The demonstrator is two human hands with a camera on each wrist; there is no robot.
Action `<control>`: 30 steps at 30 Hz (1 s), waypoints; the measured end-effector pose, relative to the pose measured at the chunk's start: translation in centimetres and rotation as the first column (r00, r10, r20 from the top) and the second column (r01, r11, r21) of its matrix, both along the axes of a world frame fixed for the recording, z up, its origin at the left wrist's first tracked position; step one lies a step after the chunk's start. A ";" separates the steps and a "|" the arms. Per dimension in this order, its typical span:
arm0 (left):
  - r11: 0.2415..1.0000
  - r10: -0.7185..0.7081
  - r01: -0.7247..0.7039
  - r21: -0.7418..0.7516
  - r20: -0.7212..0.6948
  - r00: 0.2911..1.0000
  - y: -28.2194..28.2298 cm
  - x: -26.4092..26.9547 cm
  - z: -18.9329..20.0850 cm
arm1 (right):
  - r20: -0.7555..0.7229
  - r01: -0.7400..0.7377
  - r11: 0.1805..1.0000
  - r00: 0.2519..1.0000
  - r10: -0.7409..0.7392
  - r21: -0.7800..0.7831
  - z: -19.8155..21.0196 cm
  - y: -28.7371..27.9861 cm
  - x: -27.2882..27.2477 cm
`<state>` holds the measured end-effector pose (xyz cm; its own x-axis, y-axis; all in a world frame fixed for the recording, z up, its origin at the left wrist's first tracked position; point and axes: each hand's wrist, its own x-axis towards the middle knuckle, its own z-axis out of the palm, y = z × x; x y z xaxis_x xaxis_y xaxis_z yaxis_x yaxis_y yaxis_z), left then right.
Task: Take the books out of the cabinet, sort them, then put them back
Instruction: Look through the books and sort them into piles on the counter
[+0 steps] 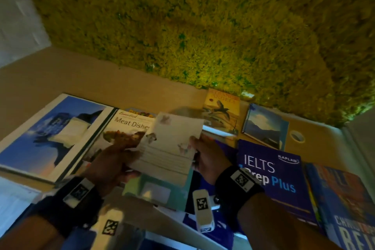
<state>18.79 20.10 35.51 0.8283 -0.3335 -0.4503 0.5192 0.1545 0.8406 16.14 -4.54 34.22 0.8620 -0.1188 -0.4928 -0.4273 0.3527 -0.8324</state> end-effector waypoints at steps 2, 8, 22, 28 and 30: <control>1.000 -0.011 0.011 0.025 0.001 1.000 -0.6 0.4 -0.3 | -0.008 0.035 0.999 0.999 -0.034 0.003 -0.3 0.0 0.2; 0.957 -0.198 0.182 0.226 0.053 0.979 -7.7 4.1 -0.1 | 0.096 0.167 0.984 0.982 -0.161 -0.063 0.7 -5.5 -0.6; 0.764 -0.545 0.391 0.513 0.188 0.817 -36.0 8.0 2.8 | 0.098 0.344 0.806 0.935 -0.340 -0.482 1.6 -31.3 -0.3; 0.444 -0.811 0.325 0.835 0.220 0.543 -41.7 8.3 0.0 | -0.226 -0.072 0.665 0.963 -0.149 -0.743 -1.3 -38.4 1.0; 0.378 -0.843 0.329 0.865 0.174 0.508 -42.7 8.4 -1.0 | -0.276 -0.109 0.677 0.951 -0.143 -0.727 -2.7 -39.6 1.0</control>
<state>27.23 -22.57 34.46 0.6695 -0.6521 -0.3557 -0.3538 -0.7011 0.6191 17.15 -44.11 31.52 0.6889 -0.5595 -0.4608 -0.6868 -0.3004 -0.6619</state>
